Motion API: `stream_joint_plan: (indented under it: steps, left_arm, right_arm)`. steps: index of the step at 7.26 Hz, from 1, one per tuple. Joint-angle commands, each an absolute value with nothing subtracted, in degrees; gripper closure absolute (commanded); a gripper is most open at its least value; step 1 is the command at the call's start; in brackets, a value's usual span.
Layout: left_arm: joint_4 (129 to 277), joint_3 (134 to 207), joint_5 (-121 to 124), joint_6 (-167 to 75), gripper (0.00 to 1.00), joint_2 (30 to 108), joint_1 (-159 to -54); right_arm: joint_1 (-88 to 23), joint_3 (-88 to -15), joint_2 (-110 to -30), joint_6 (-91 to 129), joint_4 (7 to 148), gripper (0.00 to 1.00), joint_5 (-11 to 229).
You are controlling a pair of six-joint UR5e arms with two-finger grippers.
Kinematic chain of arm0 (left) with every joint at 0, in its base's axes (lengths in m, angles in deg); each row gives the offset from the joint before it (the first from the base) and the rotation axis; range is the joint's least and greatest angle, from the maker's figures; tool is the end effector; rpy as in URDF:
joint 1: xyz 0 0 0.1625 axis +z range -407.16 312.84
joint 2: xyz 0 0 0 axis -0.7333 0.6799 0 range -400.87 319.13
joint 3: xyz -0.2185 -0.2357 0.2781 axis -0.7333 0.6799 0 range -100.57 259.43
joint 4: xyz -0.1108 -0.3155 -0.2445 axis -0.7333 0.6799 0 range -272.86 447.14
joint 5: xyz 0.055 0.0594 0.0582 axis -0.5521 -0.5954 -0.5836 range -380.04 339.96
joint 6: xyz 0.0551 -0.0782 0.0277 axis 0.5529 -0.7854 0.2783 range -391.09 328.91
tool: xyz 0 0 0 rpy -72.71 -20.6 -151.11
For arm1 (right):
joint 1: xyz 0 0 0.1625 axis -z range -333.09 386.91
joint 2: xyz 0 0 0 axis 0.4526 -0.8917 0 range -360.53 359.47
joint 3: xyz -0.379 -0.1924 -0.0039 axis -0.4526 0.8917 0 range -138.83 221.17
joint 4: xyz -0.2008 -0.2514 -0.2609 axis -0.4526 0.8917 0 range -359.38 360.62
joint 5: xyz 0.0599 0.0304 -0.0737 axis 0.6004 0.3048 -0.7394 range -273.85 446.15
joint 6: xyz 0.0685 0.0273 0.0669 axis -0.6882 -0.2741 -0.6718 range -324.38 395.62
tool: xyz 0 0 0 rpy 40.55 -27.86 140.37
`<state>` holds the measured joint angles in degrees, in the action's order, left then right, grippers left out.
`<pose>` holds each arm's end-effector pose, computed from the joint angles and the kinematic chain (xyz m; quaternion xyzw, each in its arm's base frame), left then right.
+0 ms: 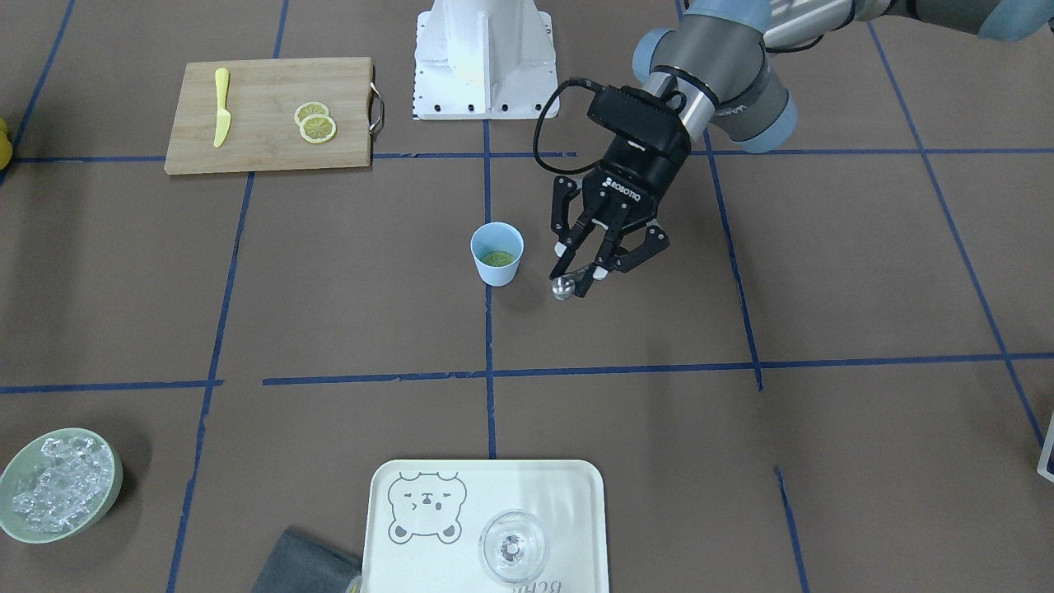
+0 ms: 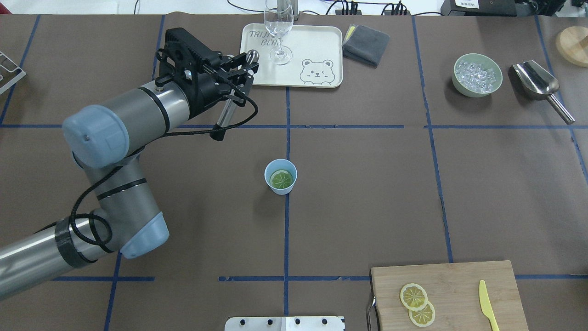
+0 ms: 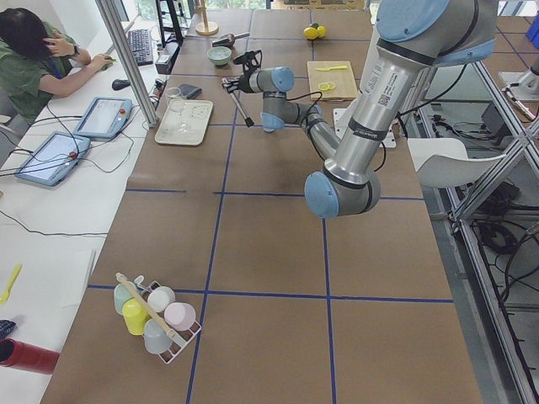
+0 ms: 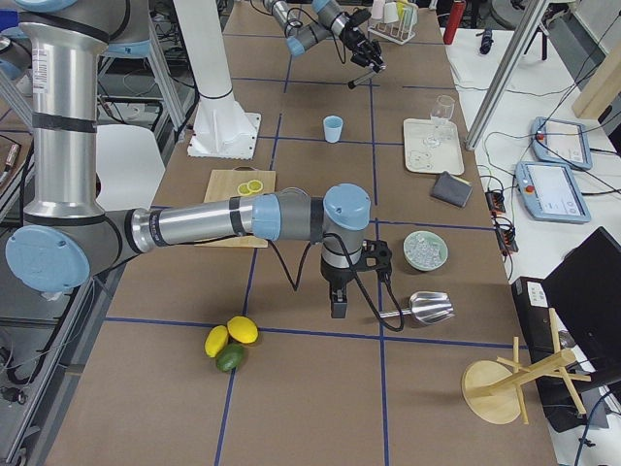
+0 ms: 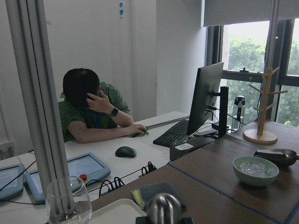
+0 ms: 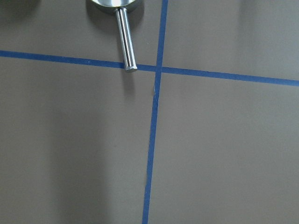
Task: Squeeze lemon into cup
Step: 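Lift the shaker out of the cup and carry it back with the left gripper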
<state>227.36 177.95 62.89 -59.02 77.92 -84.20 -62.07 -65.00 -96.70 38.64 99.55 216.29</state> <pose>0.4070 -0.4894 0.2019 0.5542 0.4140 0.1146 0.7130 0.0613 -0.4428 0.5912 0.0148 -0.3429 -0.0363 0.9386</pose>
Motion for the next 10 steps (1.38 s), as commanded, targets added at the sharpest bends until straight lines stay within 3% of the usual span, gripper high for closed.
stream_joint_plan:
  steps: [1, 5, 10]
  left_arm:
    - [207.5, 178.7, 73.9, -56.7, 1.0, 76.4, -89.9]
    - [182.6, 178.3, 74.4, -53.7, 1.0, 71.5, -91.9]
    - [184.5, 178.4, 82.9, -70.8, 1.0, 62.1, -92.7]
  right_arm:
    - [-62.0, -64.8, -99.0, 38.3, 96.2, 0.0, 218.8]
    - [-62.0, -64.8, -99.1, 38.4, 96.1, 0.0, 218.8]
    - [-62.0, -64.8, -98.3, 38.5, 96.0, 0.0, 218.7]
